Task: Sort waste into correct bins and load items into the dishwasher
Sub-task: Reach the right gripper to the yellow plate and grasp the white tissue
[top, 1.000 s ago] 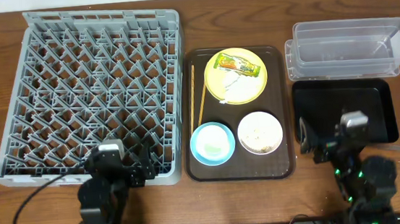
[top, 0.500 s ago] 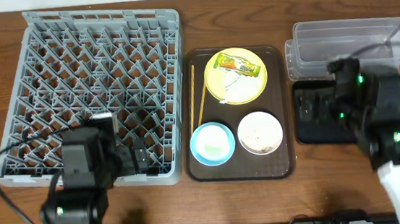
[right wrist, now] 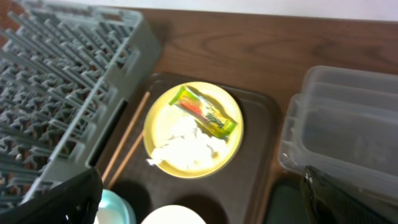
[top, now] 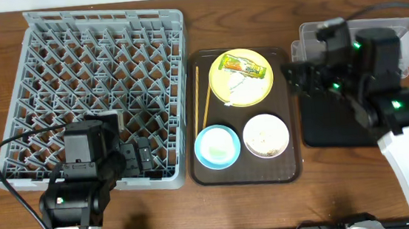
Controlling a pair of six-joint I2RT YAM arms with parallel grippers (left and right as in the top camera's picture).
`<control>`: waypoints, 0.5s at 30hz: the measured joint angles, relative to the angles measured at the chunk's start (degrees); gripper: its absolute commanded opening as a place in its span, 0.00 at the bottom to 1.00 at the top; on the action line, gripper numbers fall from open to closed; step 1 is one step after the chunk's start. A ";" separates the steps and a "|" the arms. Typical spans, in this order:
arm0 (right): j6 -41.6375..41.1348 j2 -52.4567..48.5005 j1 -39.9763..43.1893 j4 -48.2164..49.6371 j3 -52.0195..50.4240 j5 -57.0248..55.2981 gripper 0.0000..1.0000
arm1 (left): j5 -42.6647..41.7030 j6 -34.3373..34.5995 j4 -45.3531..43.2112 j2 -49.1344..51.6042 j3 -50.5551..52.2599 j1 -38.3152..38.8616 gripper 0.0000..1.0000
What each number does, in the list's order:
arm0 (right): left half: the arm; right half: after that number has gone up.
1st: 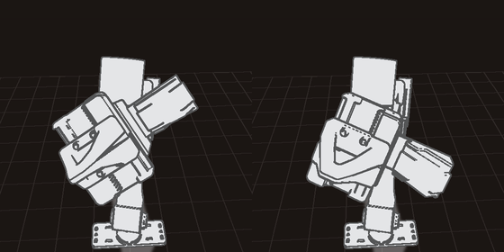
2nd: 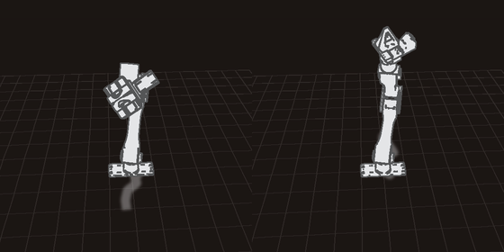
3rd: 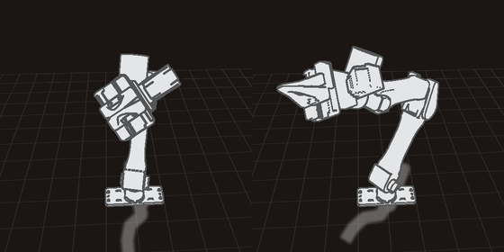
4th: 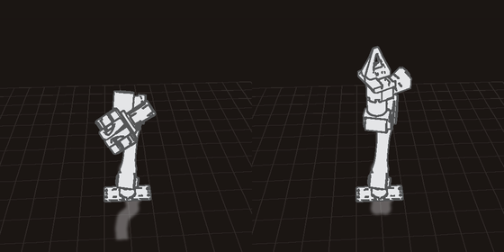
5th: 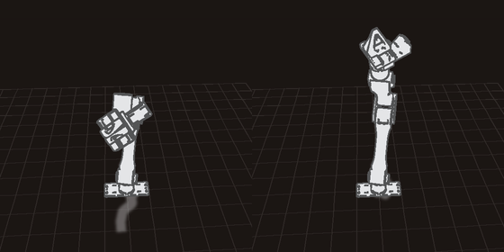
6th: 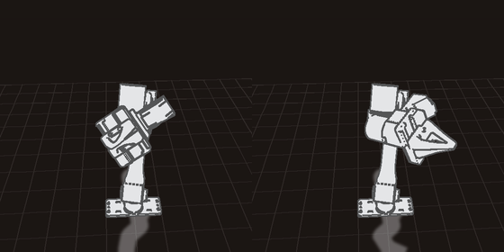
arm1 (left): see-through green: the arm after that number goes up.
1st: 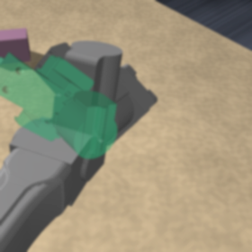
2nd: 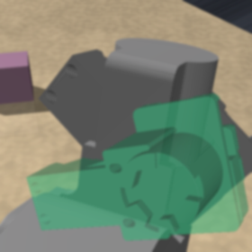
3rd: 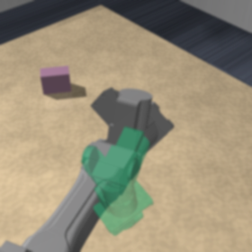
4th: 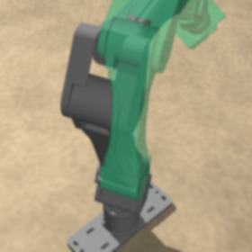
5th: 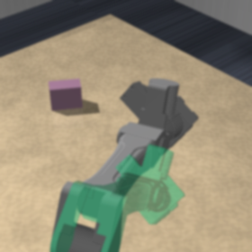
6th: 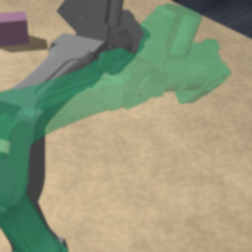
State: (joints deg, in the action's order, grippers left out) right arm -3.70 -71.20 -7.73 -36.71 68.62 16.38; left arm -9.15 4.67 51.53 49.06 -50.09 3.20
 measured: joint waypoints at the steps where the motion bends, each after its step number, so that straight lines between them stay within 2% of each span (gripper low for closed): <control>1: 0.00 -1.53 -1.53 -1.38 2.32 -1.05 0.99 | -0.04 0.00 -0.04 0.00 0.00 0.00 0.98; 6: 0.02 -10.91 -9.03 -4.96 11.78 -5.42 0.99 | -0.15 0.00 -0.59 0.00 -0.09 0.00 0.98; 10: -1.33 -18.80 -12.48 -4.92 13.94 -9.01 0.86 | -0.15 0.00 -0.92 0.00 -0.09 0.00 0.98; 15: -7.02 -30.25 -13.68 -5.42 13.94 -11.54 0.80 | -0.15 0.00 -0.98 0.02 -0.09 0.00 0.98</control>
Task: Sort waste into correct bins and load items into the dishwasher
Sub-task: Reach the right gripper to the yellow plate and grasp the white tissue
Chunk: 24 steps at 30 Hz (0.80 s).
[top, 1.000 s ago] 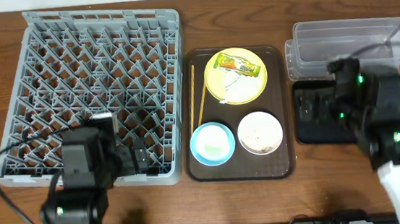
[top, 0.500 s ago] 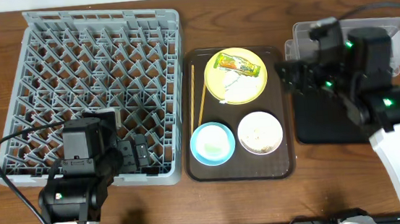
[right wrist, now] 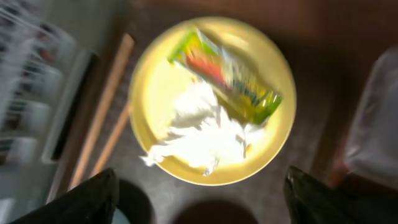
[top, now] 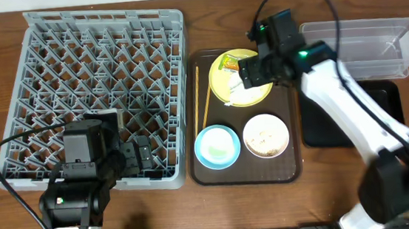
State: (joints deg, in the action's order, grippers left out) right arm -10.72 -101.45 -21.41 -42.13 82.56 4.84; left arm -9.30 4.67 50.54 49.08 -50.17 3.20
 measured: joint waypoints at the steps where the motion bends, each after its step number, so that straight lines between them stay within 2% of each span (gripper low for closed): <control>1: -0.98 -1.57 -0.07 0.04 0.00 -0.22 0.80 | 0.00 0.00 0.02 -0.02 0.00 0.00 0.98; 9: -5.09 -12.70 -1.25 1.05 0.00 -1.05 0.77 | 0.00 0.00 0.02 -0.02 0.00 0.00 0.98; 14: -7.41 -15.21 -1.44 2.71 0.00 -1.40 0.66 | 0.00 0.00 0.02 -0.02 0.00 0.00 0.98; 22: -10.47 -16.39 -1.44 4.44 0.00 -2.97 0.12 | 0.00 0.00 0.02 -0.02 0.00 0.00 0.98; 24: -10.95 -16.39 -1.44 4.17 0.00 -3.17 0.05 | 0.00 0.00 0.02 -0.02 0.00 0.00 0.98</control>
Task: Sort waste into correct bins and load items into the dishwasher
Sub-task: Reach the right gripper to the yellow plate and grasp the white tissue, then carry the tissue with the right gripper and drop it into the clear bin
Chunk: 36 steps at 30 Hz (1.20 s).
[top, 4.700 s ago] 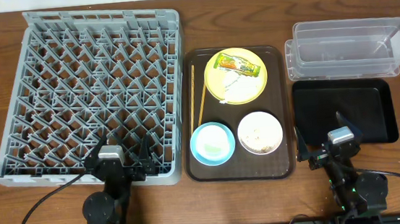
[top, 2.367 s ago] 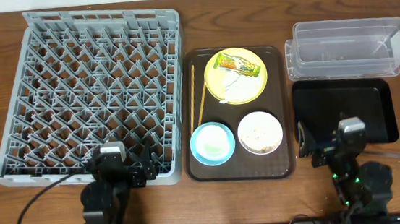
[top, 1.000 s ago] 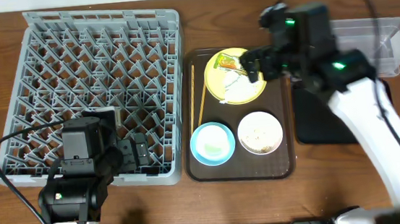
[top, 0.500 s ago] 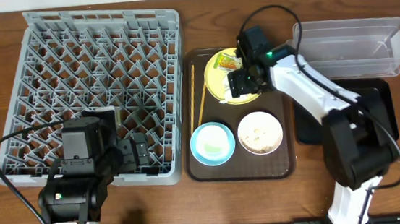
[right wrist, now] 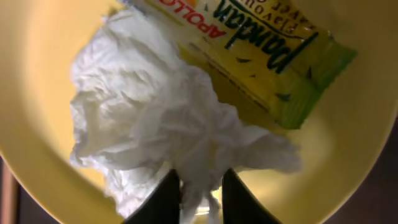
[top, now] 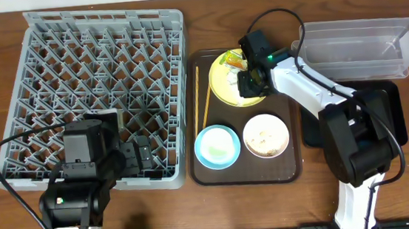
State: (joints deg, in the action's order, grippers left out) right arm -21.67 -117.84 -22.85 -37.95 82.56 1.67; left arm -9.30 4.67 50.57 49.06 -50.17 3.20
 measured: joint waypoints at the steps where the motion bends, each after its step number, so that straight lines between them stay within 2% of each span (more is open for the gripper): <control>1: 0.04 0.00 0.00 -0.20 0.00 -0.02 0.01 | 0.00 0.00 0.00 0.00 0.00 0.00 0.98; 10: -0.26 1.33 0.13 -1.16 0.00 0.07 0.01 | 0.00 0.00 0.00 0.00 0.00 0.00 0.98; 15: -0.26 9.31 1.70 0.31 0.11 -1.44 0.01 | 0.02 0.00 -0.02 0.00 0.00 0.00 0.98; 22: -2.19 21.42 9.73 5.57 2.27 -12.20 0.01 | 0.00 0.00 0.00 0.00 0.00 0.00 0.98; 30: -7.43 18.01 19.43 3.65 2.45 -17.66 0.01 | 0.00 0.00 0.00 0.00 0.00 0.00 0.98; 31: -7.85 17.00 20.22 3.43 2.45 -17.81 0.03 | 0.00 0.00 0.00 0.00 0.00 0.00 0.98; 34: -8.61 14.32 22.01 2.97 2.38 -17.42 0.16 | 0.00 0.00 0.00 0.00 0.00 0.00 0.98; 36: -9.29 13.25 22.91 2.73 2.32 -16.46 0.35 | 0.00 0.00 -0.02 0.00 0.00 0.00 0.98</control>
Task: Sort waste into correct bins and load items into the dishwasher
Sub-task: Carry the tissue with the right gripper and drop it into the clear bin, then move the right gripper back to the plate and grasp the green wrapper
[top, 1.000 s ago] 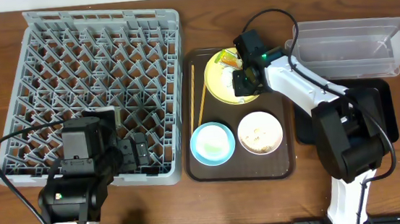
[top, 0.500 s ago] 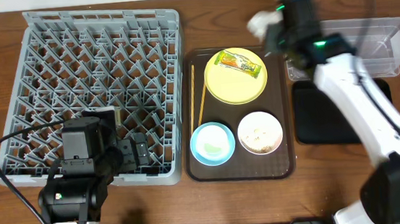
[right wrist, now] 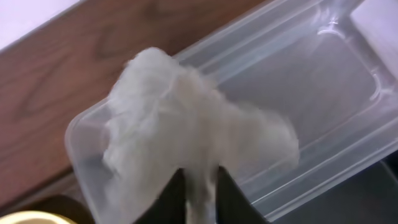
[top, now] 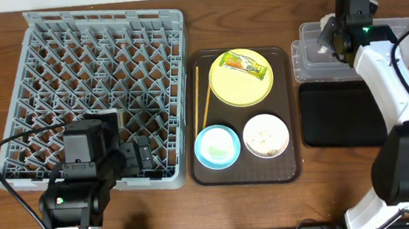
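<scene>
My right gripper is shut on a crumpled white tissue and holds it above the left end of the clear plastic bin. Overhead, the right gripper hangs over that clear bin with the tissue in it. The yellow plate on the brown tray carries only a green-yellow snack wrapper. A blue bowl and a white bowl sit in front of it. Chopsticks lie along the tray's left side. The left gripper rests over the grey dish rack.
A black flat bin lies in front of the clear bin, right of the tray. The dish rack fills the table's left half. Bare wood shows along the back edge.
My right gripper was shut on the tissue on the yellow plate. Now it holds the tissue above the clear bin's left end, and the plate has only the wrapper.
My right gripper stood open near the clear bin, looking toward the plate. It was then open above the plate with tissue and wrapper, then shut on the tissue there. Now the tissue hangs over the clear bin. The left arm stayed still.
</scene>
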Controlling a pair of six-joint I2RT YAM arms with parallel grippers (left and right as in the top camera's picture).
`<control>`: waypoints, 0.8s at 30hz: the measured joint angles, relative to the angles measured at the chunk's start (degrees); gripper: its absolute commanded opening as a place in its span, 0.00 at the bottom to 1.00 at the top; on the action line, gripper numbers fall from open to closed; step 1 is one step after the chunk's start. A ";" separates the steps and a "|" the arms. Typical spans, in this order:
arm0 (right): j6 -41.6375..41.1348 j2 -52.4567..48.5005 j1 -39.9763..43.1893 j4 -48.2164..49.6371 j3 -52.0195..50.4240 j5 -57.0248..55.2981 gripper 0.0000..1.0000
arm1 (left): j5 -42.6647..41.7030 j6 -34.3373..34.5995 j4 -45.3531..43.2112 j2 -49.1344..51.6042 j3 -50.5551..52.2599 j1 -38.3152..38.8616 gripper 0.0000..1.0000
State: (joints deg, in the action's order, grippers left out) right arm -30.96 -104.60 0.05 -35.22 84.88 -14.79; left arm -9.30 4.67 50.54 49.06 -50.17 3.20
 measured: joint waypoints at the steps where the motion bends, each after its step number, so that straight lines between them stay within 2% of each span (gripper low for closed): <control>1: -0.07 -0.28 0.35 0.17 -0.07 0.57 0.42 | 0.00 0.00 0.02 0.00 0.00 0.00 0.98; 2: 0.22 -0.35 0.48 0.55 -0.13 1.03 0.52 | 0.00 0.00 0.02 0.00 0.00 0.00 0.98; 4: 1.73 -0.31 0.57 1.90 -0.20 2.38 0.61 | 0.00 0.00 0.02 0.00 0.00 0.00 0.98; 6: 3.74 0.13 0.55 2.82 -0.20 3.80 0.63 | 0.00 0.00 0.00 0.00 0.00 0.00 0.98; 10: 10.84 2.82 -0.20 5.27 -0.22 10.32 0.60 | 0.00 0.00 0.00 0.00 0.00 0.00 0.98; 15: 29.55 7.58 -5.31 5.44 -0.20 23.87 0.66 | 0.00 0.00 0.02 0.00 0.00 0.00 0.98; 17: 37.33 7.98 -8.94 4.24 -0.20 26.21 0.75 | 0.00 0.00 0.02 0.00 0.00 0.00 0.98; 19: 44.44 7.30 -12.28 3.56 -0.20 27.47 0.80 | 0.00 0.00 0.02 0.00 0.00 0.00 0.98; 24: 58.12 2.97 -16.94 4.17 -0.20 28.87 0.80 | 0.00 0.00 0.02 0.00 0.00 0.00 0.98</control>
State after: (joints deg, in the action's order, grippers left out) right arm 27.16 -101.62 -16.88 -31.05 84.68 14.09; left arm -9.30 4.67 50.57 49.06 -50.17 3.20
